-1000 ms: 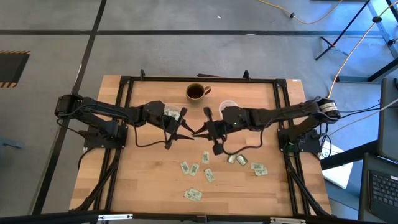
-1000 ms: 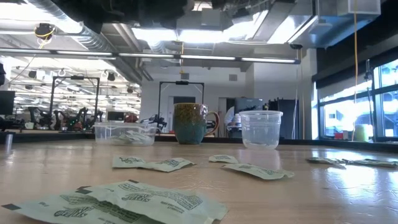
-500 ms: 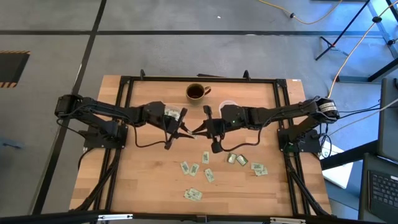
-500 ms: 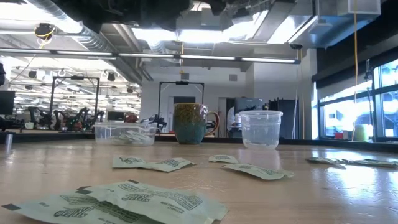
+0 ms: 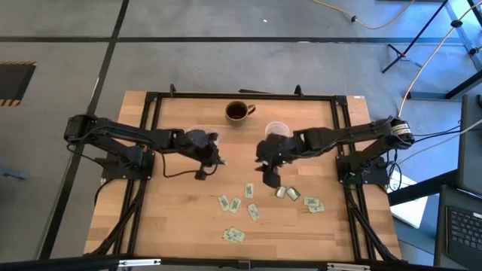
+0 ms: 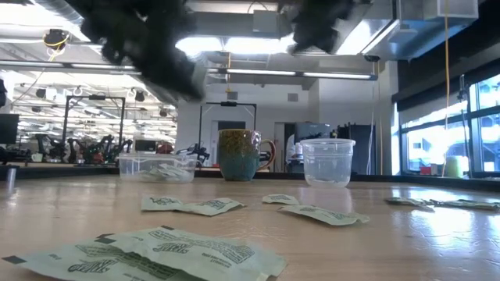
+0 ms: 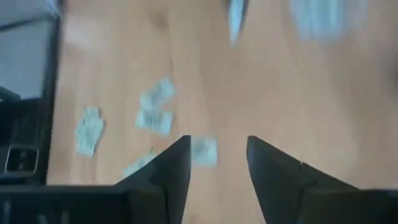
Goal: Pick and place Stevia / Truvia into bins
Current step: Put the light green stevia packet into the left transparent container, then put the green stevia packet into the right transparent container
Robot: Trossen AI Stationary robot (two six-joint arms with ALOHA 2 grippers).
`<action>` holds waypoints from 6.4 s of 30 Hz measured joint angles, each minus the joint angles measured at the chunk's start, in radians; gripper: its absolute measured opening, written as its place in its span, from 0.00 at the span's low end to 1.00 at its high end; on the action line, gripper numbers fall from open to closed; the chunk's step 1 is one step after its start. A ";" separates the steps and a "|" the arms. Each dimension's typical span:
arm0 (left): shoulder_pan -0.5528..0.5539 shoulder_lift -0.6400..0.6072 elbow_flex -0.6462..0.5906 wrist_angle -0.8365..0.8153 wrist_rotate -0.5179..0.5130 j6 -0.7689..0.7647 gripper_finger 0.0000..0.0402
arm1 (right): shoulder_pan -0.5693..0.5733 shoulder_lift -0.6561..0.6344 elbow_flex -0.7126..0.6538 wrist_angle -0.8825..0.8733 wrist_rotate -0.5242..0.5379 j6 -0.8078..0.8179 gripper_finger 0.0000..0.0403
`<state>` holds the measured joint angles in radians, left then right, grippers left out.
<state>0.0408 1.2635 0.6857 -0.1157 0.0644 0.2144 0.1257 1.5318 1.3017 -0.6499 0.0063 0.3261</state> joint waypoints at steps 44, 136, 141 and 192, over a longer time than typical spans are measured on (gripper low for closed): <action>0.118 0.025 0.000 -0.362 -0.103 -0.156 0.18 | 0.335 0.010 -0.272 -0.296 0.107 0.980 0.40; -0.078 0.025 0.000 -0.121 -0.075 -0.253 0.14 | 0.393 0.116 -0.465 -0.021 0.110 1.061 0.27; -0.078 0.025 0.000 -0.121 -0.075 -0.253 0.15 | 0.392 0.116 -0.466 -0.021 0.106 1.081 0.26; -0.078 0.025 0.000 -0.121 -0.071 -0.253 0.13 | -0.209 0.120 0.023 -0.476 0.363 0.275 0.00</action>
<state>-0.0376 1.2881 0.6853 -0.2367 -0.0071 -0.0391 -0.0838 1.6516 1.3245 -1.1263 0.3695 0.6011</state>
